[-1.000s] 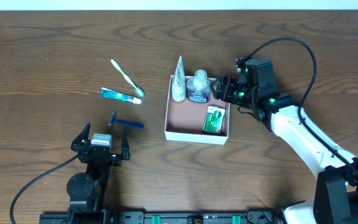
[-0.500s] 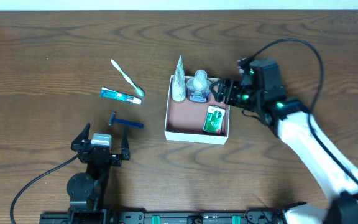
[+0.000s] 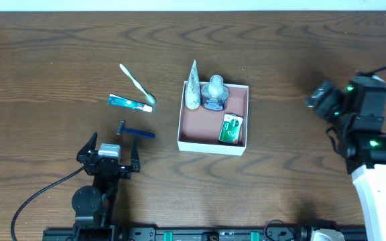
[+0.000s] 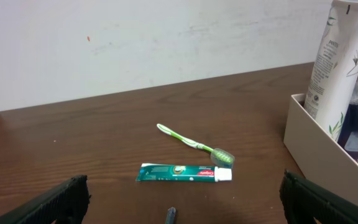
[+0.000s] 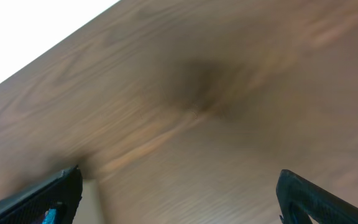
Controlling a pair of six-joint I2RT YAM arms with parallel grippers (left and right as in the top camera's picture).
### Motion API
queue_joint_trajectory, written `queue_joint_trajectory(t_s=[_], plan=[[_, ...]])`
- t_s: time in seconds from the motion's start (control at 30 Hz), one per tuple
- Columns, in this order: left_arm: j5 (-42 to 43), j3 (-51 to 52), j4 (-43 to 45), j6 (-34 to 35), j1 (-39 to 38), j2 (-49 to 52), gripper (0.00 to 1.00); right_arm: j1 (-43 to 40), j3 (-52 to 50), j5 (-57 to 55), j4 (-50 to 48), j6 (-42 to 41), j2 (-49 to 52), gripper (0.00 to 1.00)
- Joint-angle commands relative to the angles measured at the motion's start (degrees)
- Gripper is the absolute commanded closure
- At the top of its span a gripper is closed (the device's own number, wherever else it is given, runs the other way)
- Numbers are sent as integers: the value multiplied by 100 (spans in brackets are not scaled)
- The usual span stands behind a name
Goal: Pack container
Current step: 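Withdraw the right gripper to the right side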
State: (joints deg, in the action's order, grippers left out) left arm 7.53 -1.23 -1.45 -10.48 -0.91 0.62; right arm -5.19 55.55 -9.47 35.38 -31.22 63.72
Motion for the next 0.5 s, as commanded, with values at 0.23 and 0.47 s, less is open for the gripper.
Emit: queue_joint_trajectory(t_s=[0.23, 0.47], plan=[[251, 92, -105, -33, 24, -28, 2, -992, 59, 260, 68, -304, 501, 1], [1084, -612, -317, 678, 24, 111, 2, -979, 59, 262, 87, -304, 706, 1]])
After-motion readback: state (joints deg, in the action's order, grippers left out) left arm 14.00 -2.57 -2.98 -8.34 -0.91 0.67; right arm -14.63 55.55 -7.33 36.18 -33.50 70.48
